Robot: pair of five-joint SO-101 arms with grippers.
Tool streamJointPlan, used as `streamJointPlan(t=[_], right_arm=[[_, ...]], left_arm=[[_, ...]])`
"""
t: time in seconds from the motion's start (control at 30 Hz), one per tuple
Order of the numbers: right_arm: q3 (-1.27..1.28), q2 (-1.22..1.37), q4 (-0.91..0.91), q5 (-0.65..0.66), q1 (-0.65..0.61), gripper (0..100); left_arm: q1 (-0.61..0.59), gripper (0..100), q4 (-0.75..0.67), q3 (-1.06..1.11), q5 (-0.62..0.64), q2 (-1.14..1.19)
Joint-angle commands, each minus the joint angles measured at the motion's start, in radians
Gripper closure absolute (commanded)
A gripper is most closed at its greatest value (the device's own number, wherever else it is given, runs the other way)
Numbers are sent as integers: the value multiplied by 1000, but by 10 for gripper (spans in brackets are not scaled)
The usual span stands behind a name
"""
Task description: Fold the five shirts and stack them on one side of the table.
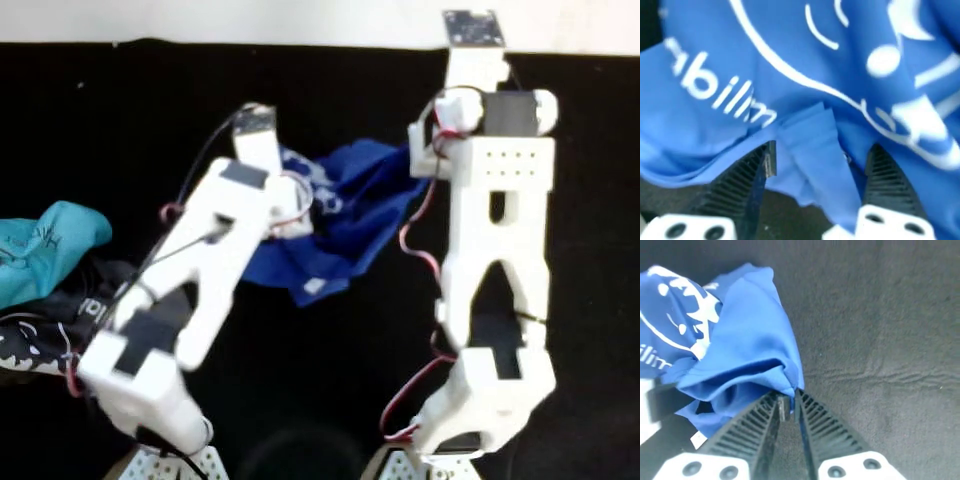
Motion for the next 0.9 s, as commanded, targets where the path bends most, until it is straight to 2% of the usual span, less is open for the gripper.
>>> streamJointPlan(t=[0.0, 0.23, 0.3, 0.37, 0.4, 0.43, 0.5, 0.7, 0.87], right_arm=[[-2, -99, 10, -2, 12, 992], [91, -122, 7, 0, 12, 992], [134, -122, 7, 0, 12, 992], [154, -120, 4, 0, 12, 992], [166, -122, -7, 0, 12, 992], [173, -124, -19, 0, 12, 992], [176, -124, -39, -3, 15, 992], [168, -125, -58, -8, 16, 992], [71, -120, -163, -8, 53, 992]], left_arm=[[8, 712, 34, -160, 12, 143], [10, 733, 184, -344, 12, 255], [7, 829, 233, -390, 12, 255], [5, 981, 281, -433, 12, 255], [5, 998, 302, -450, 12, 255], [5, 972, 330, -467, 12, 255], [5, 997, 381, -504, 12, 254], [4, 992, 555, -625, 6, 252], [-79, 992, 703, -819, -11, 194]])
